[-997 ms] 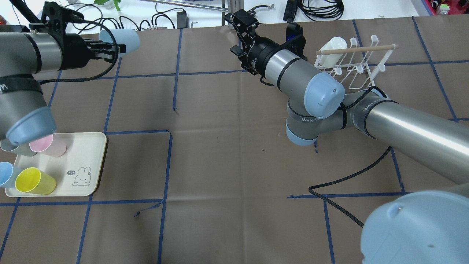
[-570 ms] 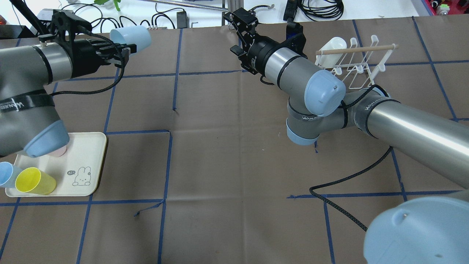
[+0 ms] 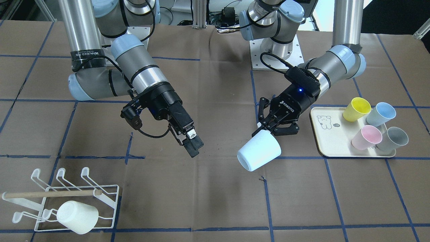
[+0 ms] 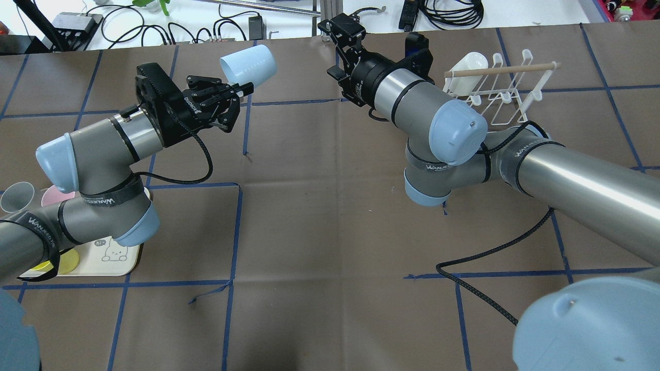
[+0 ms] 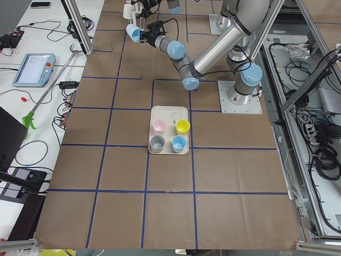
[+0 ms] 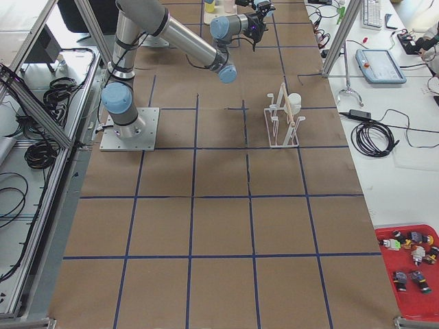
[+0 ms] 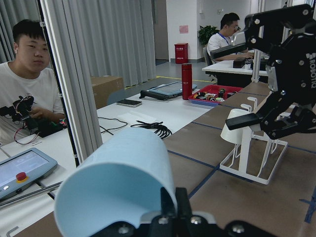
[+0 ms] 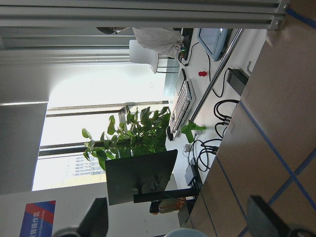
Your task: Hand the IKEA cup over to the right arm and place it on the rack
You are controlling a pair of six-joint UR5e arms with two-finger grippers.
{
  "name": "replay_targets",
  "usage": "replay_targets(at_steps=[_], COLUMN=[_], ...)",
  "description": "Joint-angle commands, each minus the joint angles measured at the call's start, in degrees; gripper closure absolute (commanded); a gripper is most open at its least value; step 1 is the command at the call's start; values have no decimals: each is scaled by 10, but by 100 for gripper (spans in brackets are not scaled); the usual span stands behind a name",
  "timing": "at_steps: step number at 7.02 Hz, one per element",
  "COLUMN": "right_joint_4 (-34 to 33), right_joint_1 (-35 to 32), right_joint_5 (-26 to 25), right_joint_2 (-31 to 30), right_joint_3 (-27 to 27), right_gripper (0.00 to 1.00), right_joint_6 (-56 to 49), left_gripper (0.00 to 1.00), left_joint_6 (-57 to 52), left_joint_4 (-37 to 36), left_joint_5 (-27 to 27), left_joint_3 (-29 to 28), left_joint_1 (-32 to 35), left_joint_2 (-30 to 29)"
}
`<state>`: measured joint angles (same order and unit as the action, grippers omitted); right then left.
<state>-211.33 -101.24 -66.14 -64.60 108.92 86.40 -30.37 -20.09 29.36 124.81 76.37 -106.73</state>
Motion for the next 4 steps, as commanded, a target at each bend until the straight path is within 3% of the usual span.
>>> replay_targets(at_steps=[1, 2, 4], right_joint_4=[-22, -22, -36], right_joint_1=[-1, -4, -7], right_joint_5=[-11, -22, -36], right_joint_2=[3, 2, 9], right_joint_3=[2, 3, 13], right_gripper=[1, 2, 1], right_joint_6=[0, 0, 0], left_gripper=[100, 100, 100], left_joint_6=[33, 41, 57], left_joint_4=[-6, -7, -30], left_joint_5=[76, 116, 114], left_joint_3=[-1, -1, -2], left_joint_1=[57, 85, 96], left_joint_2=[0, -2, -3])
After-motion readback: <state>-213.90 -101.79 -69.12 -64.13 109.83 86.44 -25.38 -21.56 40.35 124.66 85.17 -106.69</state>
